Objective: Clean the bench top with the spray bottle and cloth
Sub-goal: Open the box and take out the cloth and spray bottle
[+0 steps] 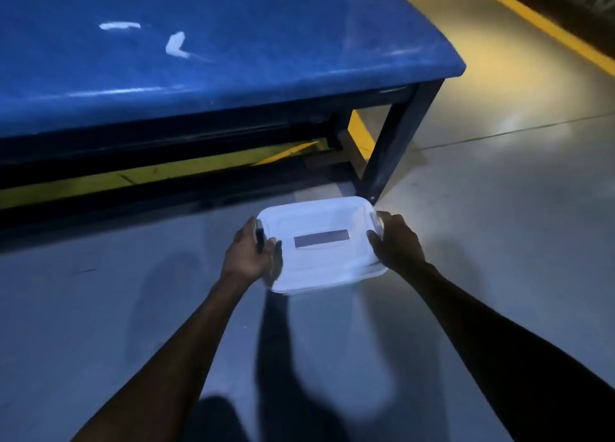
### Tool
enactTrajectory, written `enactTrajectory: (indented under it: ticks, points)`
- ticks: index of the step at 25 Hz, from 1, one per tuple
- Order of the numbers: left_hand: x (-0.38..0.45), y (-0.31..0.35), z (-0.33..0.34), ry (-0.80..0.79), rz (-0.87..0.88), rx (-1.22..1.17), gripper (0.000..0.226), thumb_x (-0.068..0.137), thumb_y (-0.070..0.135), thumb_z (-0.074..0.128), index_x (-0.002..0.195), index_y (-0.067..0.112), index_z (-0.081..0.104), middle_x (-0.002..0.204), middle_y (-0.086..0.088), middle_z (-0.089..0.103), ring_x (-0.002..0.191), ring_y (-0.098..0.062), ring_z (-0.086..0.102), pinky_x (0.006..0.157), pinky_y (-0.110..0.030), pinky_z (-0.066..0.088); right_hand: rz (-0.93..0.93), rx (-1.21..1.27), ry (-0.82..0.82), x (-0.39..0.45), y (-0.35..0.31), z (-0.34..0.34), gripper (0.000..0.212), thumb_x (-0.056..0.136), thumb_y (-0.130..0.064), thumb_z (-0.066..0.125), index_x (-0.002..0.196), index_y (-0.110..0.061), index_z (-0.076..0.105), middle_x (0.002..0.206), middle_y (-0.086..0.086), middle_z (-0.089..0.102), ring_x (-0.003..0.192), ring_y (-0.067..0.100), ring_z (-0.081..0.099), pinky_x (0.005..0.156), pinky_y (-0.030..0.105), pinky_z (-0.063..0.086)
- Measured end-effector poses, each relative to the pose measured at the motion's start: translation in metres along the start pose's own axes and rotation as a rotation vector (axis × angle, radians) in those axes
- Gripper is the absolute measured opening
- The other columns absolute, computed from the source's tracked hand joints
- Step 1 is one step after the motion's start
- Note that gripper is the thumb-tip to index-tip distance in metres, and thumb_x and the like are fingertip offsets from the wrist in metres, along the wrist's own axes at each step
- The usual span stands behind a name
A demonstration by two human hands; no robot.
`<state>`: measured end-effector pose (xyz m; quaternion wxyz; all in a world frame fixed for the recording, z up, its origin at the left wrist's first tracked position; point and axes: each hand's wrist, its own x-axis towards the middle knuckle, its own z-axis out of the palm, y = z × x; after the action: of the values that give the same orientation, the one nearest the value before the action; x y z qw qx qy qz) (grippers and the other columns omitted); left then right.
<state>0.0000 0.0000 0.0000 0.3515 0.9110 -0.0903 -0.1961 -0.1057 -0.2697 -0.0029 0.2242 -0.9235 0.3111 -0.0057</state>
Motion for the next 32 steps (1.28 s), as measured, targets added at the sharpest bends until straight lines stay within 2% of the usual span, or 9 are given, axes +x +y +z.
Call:
enactTrajectory:
  ticks: [4,10,15,19,24,26,27,29,32]
  points:
    - [0.008,-0.024,0.016,-0.052,-0.135,-0.177,0.058,0.086,0.049,0.062,0.138,0.024,0.052,0.126,-0.001,0.068,0.115,-0.028,0.064,0.102,-0.041,0.049,0.195,0.137,-0.022,0.013,0.008,0.025,0.045,0.101,-0.034,0.045,0.143,-0.017,0.048,0.132,0.015,0.065,0.117,0.038,0.062,0.104,0.044,0.046]
    - [0.014,-0.045,0.014,-0.077,-0.185,-0.309,0.056,0.074,0.052,0.060,0.129,0.039,0.060,0.108,0.001,0.077,0.099,-0.026,0.072,0.095,-0.048,0.057,0.162,0.142,0.021,0.007,0.018,0.026,0.035,0.100,-0.032,0.054,0.134,-0.024,0.056,0.115,0.009,0.076,0.108,0.035,0.068,0.096,0.041,0.050]
    - [0.015,-0.064,-0.009,-0.106,-0.237,-0.332,0.028,0.084,0.039,0.062,0.107,0.055,0.064,0.092,0.004,0.079,0.086,-0.023,0.074,0.088,-0.048,0.060,0.178,0.218,0.044,-0.008,-0.003,0.045,0.036,0.102,-0.040,0.050,0.134,-0.025,0.057,0.121,0.006,0.074,0.111,0.033,0.068,0.101,0.041,0.049]
    - [0.009,-0.055,-0.013,-0.104,-0.269,-0.465,0.026,0.098,0.018,0.050,0.112,0.031,0.068,0.069,-0.003,0.065,0.063,-0.023,0.055,0.070,-0.039,0.055,0.210,0.275,0.087,-0.006,0.011,0.051,0.036,0.102,-0.042,0.048,0.131,-0.029,0.063,0.120,0.007,0.075,0.111,0.033,0.067,0.099,0.039,0.049]
    - [0.006,-0.055,-0.012,-0.207,-0.402,-0.568,0.030,0.105,0.016,0.039,0.094,0.020,0.066,0.073,-0.004,0.057,0.069,-0.018,0.050,0.071,-0.032,0.054,0.244,0.349,-0.075,0.006,0.045,0.052,0.046,0.103,-0.055,0.043,0.125,-0.025,0.070,0.117,0.006,0.075,0.109,0.032,0.067,0.094,0.039,0.049]
    - [-0.003,-0.055,-0.001,-0.289,-0.426,-0.606,0.030,0.104,0.014,0.037,0.098,0.021,0.066,0.084,-0.004,0.061,0.077,-0.018,0.053,0.071,-0.031,0.053,0.279,0.294,-0.014,0.007,0.057,0.045,0.040,0.100,-0.049,0.051,0.126,-0.025,0.067,0.121,0.007,0.073,0.111,0.032,0.067,0.097,0.038,0.048]
    - [-0.007,-0.053,0.004,-0.313,-0.429,-0.624,0.031,0.103,0.013,0.037,0.099,0.022,0.066,0.087,-0.004,0.064,0.081,-0.018,0.055,0.071,-0.030,0.054,0.257,0.251,0.078,0.008,0.058,0.039,0.036,0.099,-0.043,0.056,0.129,-0.024,0.064,0.123,0.007,0.071,0.110,0.030,0.067,0.098,0.037,0.047]
    - [-0.011,-0.048,0.010,-0.309,-0.433,-0.629,0.031,0.103,0.015,0.037,0.098,0.022,0.066,0.085,-0.002,0.066,0.080,-0.017,0.056,0.067,-0.029,0.053,-0.020,0.134,0.210,0.012,0.050,0.027,0.031,0.097,-0.036,0.061,0.126,-0.023,0.064,0.122,0.005,0.067,0.108,0.025,0.065,0.094,0.033,0.048]
    - [-0.010,-0.041,0.010,-0.266,-0.442,-0.627,0.028,0.103,0.016,0.042,0.093,0.019,0.067,0.075,0.000,0.068,0.074,-0.018,0.058,0.067,-0.029,0.052,-0.539,-0.052,-0.067,0.012,0.013,0.023,0.033,0.094,-0.044,0.063,0.123,-0.028,0.068,0.123,-0.005,0.067,0.113,0.016,0.060,0.097,0.031,0.046]
